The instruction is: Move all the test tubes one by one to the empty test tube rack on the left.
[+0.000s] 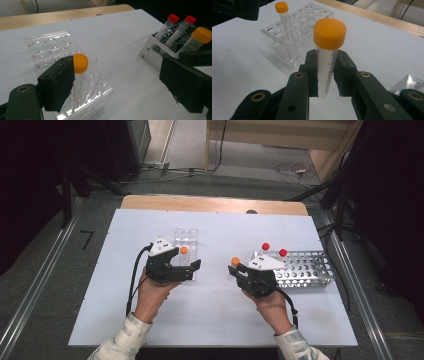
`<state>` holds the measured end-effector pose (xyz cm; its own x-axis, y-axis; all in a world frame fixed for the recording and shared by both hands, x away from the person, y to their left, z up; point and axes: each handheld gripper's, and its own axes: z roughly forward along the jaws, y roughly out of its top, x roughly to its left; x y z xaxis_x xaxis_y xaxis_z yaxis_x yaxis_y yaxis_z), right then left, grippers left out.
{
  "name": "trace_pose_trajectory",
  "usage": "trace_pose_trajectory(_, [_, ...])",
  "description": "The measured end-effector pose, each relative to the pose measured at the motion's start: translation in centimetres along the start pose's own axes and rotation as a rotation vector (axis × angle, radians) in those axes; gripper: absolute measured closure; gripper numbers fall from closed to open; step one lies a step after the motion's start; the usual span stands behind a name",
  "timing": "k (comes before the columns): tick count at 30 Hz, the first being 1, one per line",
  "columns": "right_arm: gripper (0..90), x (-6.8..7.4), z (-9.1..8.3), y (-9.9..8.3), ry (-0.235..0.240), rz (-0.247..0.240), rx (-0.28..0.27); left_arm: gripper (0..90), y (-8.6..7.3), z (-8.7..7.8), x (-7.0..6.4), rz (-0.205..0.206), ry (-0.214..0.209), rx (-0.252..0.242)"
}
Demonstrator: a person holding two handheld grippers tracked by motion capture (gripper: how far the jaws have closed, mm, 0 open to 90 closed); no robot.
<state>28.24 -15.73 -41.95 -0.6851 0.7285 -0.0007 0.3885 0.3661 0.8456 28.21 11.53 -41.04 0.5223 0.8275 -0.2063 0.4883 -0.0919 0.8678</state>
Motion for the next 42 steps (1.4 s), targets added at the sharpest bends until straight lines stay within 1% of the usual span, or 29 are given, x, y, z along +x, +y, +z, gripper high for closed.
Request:
trace_pose_trajectory(5, [71.6, 1.0, 1.5, 0.1, 0.026, -0.005, 0.022, 15.3, 0.1, -0.1, -0.5, 0.007, -0.030, -0.005])
trace_pose_trajectory(7, [71.6, 1.5, 2.1, 0.2, 0.036, -0.007, 0.028, 15.9, 0.1, -0.1, -0.7, 0.009, -0.054, -0.003])
trace_pose_trajectory(9, [71.6, 2.1, 2.6, 0.2, 0.048, -0.013, 0.033, 18.0, 0.1, -0.1, -1.1, 0.016, -0.073, 0.001])
trace_pose_trajectory(11, [71.6, 2.6, 3.1, 0.3, 0.060, -0.020, 0.038, 18.0, 0.2, 0.0, -1.5, 0.027, -0.084, 0.002])
trace_pose_trajectory(14, [71.6, 3.4, 3.7, 0.5, 0.076, -0.030, 0.042, 18.0, 0.2, -0.1, -2.2, 0.043, -0.090, 0.000])
trace_pose_trajectory(17, [71.5, 4.1, 4.2, 0.8, 0.090, -0.036, 0.041, 18.6, 0.2, -0.1, -2.5, 0.057, -0.098, -0.003])
trace_pose_trajectory(19, [71.5, 4.4, 4.3, 0.9, 0.098, -0.043, 0.039, 19.3, 0.2, -0.1, -2.7, 0.068, -0.098, -0.005])
trace_pose_trajectory(20, [71.5, 4.5, 4.4, 1.0, 0.100, -0.038, 0.042, 20.2, 0.2, -0.1, -2.8, 0.071, -0.095, -0.003])
trace_pose_trajectory(21, [71.5, 4.6, 4.4, 1.0, 0.105, -0.046, 0.037, 20.8, 0.2, -0.1, -2.8, 0.076, -0.091, -0.003])
trace_pose_trajectory(24, [71.5, 4.8, 4.4, 1.2, 0.110, -0.046, 0.029, 30.1, 0.0, -0.1, -2.9, 0.094, -0.082, -0.014])
trace_pose_trajectory(25, [71.6, 4.9, 4.4, 1.2, 0.113, -0.042, 0.031, 34.5, 0.0, -0.1, -3.0, 0.100, -0.082, -0.018])
trace_pose_trajectory(29, [71.5, 5.1, 4.3, 1.4, 0.117, -0.048, 0.026, 44.1, -0.1, 0.0, -3.1, 0.115, -0.093, -0.006])
trace_pose_trajectory(34, [71.5, 5.2, 4.3, 1.5, 0.120, -0.047, 0.022, 56.6, -0.3, 0.1, -3.2, 0.133, -0.090, 0.003])
trace_pose_trajectory(37, [71.6, 5.2, 4.3, 1.5, 0.120, -0.048, 0.022, 61.8, -0.3, 0.1, -3.2, 0.143, -0.089, 0.009])
trace_pose_trajectory(42, [71.6, 5.3, 4.3, 1.5, 0.120, -0.049, 0.023, 66.5, -0.3, 0.2, -3.3, 0.149, -0.092, 0.015])
